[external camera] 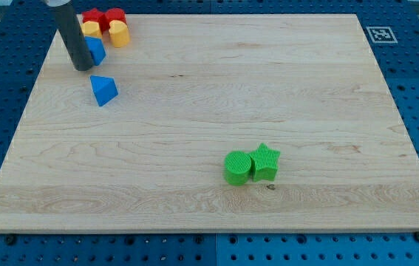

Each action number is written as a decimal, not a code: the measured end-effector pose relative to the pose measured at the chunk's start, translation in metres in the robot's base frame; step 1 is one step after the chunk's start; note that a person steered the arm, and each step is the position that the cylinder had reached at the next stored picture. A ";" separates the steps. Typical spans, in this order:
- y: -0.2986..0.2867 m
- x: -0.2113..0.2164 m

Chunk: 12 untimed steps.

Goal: Keep the blue triangle on the right side of the blue cube

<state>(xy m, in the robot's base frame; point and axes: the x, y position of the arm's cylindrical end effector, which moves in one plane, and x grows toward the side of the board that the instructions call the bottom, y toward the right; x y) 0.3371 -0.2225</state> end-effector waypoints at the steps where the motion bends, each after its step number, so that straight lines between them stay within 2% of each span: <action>1: 0.008 -0.003; 3: 0.009 -0.012; 5: -0.015 0.044; 7: -0.008 0.106; 12: -0.006 0.186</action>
<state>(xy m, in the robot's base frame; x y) 0.5226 -0.2288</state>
